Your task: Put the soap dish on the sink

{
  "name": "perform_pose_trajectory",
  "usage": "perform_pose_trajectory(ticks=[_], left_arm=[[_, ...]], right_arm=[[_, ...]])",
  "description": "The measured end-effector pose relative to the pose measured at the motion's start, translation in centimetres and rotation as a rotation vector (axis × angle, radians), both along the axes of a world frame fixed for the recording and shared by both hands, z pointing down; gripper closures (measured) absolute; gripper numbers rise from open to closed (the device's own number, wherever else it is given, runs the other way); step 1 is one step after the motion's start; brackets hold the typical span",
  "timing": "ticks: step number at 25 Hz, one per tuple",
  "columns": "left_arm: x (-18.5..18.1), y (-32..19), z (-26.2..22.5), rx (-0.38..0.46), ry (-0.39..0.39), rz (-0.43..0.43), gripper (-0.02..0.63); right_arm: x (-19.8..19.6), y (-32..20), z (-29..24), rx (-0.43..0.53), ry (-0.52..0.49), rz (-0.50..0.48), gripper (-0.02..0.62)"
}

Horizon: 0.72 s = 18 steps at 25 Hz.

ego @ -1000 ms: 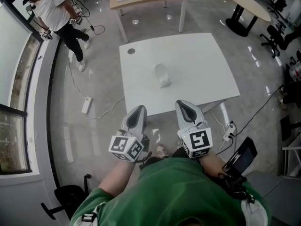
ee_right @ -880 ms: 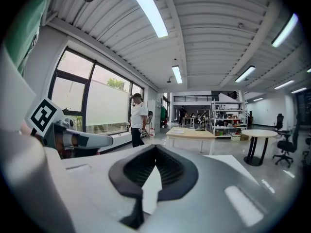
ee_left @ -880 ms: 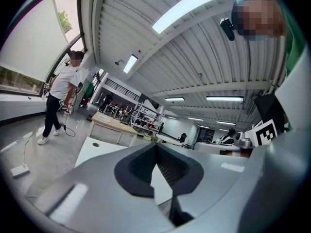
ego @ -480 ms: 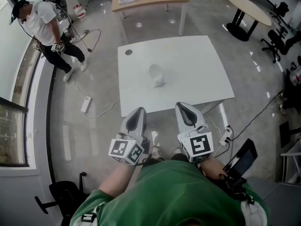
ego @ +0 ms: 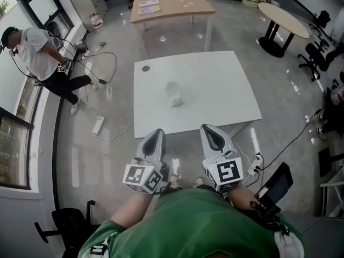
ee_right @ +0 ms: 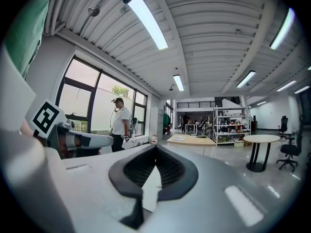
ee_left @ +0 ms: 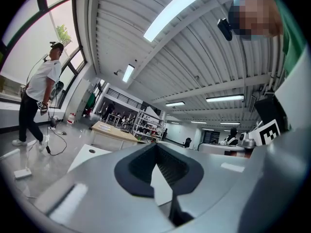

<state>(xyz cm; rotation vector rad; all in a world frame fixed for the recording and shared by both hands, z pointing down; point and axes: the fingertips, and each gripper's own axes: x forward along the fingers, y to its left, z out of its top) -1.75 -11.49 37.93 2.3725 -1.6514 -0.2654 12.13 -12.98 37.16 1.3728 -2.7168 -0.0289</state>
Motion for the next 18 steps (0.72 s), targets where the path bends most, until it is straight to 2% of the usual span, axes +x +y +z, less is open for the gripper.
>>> perform_pose_trajectory(ticks=[18], left_arm=[[2.7,-0.1,-0.4,0.005,-0.011,0.003,0.600]], right_arm=[[3.3,-0.5,0.2,-0.025,-0.028,0.020,0.594]])
